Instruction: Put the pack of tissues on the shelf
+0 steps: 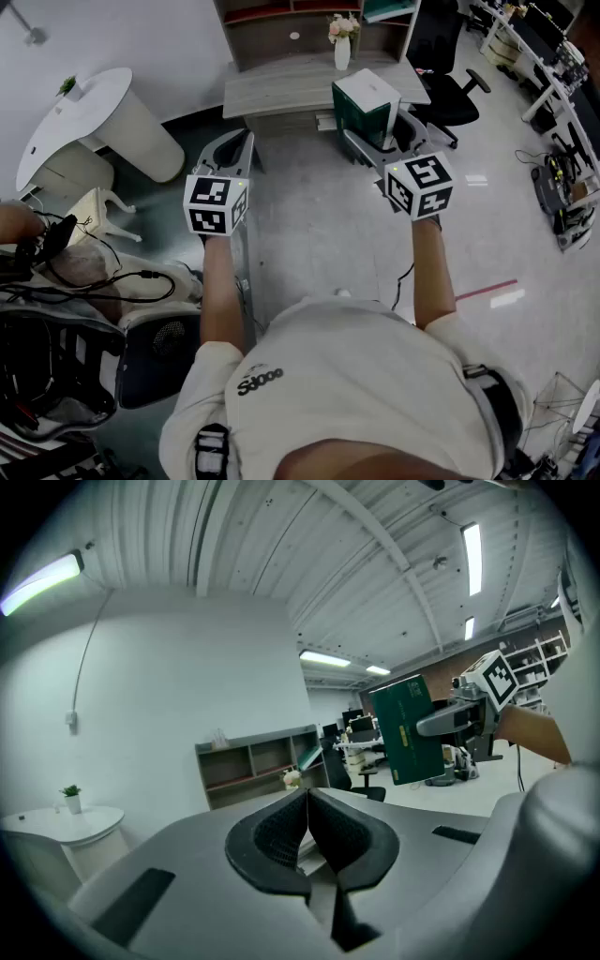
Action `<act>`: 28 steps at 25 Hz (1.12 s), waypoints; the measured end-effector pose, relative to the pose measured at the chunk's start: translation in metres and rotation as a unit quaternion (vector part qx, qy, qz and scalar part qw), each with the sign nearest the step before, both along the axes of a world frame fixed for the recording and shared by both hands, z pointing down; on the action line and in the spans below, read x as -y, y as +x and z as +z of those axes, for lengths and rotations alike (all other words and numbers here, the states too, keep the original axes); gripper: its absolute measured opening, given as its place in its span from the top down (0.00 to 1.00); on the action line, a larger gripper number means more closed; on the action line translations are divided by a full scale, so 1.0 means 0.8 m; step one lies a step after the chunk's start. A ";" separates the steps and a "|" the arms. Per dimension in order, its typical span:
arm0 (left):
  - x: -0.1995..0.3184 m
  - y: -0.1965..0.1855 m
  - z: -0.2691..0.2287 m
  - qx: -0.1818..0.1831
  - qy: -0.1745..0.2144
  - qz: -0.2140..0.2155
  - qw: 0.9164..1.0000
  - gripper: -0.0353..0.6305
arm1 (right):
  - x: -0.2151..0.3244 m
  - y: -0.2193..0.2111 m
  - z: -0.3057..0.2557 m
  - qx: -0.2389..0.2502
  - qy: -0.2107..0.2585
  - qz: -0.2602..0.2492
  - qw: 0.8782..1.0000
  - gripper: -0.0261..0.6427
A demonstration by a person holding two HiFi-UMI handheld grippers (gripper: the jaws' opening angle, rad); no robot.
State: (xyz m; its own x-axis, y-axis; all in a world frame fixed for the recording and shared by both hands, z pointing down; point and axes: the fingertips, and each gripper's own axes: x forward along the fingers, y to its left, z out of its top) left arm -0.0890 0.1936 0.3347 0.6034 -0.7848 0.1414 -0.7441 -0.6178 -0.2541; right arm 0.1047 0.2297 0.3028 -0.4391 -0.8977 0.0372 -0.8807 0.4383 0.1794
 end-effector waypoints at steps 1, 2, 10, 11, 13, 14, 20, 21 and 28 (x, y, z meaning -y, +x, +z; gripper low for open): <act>0.003 -0.004 -0.002 0.000 0.001 0.000 1.000 0.92 | 0.003 -0.004 0.000 -0.001 -0.001 0.001 1.000 0.41; 0.005 -0.008 -0.003 -0.001 0.001 0.001 1.000 0.92 | 0.006 -0.008 -0.001 -0.002 -0.001 0.001 1.000 0.41; 0.012 -0.027 -0.009 -0.002 0.001 0.013 1.000 0.92 | 0.009 -0.032 -0.007 0.009 -0.008 0.003 1.000 0.41; 0.014 -0.029 -0.007 -0.001 0.000 0.017 1.000 0.92 | 0.009 -0.035 -0.007 0.013 -0.008 0.004 1.000 0.41; 0.020 -0.031 -0.004 0.000 -0.002 0.024 1.000 0.92 | 0.012 -0.038 -0.007 0.017 -0.009 0.008 1.000 0.41; 0.024 -0.032 -0.003 0.002 -0.003 0.027 1.000 0.92 | 0.014 -0.039 -0.007 0.018 -0.009 0.010 1.000 0.41; 0.058 -0.034 0.012 0.003 -0.011 0.032 0.999 0.92 | 0.045 -0.030 0.000 0.006 -0.008 0.030 0.999 0.41; 0.068 -0.031 0.017 0.003 -0.011 0.031 0.999 0.92 | 0.056 -0.026 0.005 0.005 -0.007 0.031 0.999 0.41; 0.170 -0.026 0.031 0.001 -0.009 -0.002 1.000 0.92 | 0.161 -0.006 0.019 0.001 0.004 0.016 1.000 0.41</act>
